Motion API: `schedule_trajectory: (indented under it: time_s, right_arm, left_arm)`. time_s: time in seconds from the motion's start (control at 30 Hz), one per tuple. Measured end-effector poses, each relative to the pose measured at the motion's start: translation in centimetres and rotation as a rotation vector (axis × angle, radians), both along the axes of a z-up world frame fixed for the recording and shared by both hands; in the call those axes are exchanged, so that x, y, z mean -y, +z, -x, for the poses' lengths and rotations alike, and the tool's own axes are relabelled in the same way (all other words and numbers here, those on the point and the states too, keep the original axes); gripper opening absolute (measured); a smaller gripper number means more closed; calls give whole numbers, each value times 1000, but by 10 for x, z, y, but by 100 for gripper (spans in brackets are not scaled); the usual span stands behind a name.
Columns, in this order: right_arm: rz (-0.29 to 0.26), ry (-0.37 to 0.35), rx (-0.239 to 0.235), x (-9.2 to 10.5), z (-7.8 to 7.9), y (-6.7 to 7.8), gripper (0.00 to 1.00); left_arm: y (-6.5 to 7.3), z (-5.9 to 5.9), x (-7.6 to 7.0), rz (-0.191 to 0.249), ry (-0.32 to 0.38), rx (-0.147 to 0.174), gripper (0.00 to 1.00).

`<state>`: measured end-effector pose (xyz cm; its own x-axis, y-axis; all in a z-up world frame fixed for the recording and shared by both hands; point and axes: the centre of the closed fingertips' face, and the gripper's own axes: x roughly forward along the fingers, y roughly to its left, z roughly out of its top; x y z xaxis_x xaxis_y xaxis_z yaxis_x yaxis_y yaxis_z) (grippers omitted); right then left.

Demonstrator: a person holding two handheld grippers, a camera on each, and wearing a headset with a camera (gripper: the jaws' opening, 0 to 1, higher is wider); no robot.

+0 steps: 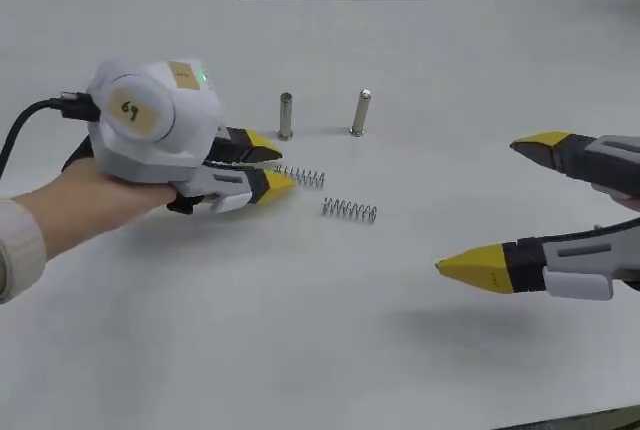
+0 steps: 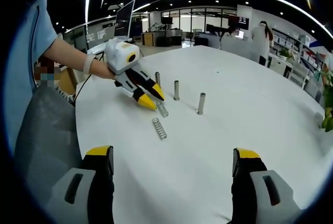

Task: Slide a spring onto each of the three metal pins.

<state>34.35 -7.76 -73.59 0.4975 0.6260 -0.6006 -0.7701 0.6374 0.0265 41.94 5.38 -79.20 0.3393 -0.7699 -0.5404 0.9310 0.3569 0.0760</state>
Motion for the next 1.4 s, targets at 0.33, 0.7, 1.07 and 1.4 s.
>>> schedule_trajectory:
  time_s: [0.33,0.7,1.07,1.4]
  right_arm:
    - [-4,-4,-4,-2,4,-1,93]
    - [-3,-2,-4,-3,4,-1,93]
    - [-3,7,-4,-7,5,1,93]
    - [8,19,-6,-8,6,0,92]
  left_arm:
    - [-3,6,-3,-25,-23,-12,9]
    - [-5,9,-3,-34,-35,-19,4]
    - [-7,10,-3,-37,-34,-31,3]
    - [-6,9,-3,-25,-11,-33,3]
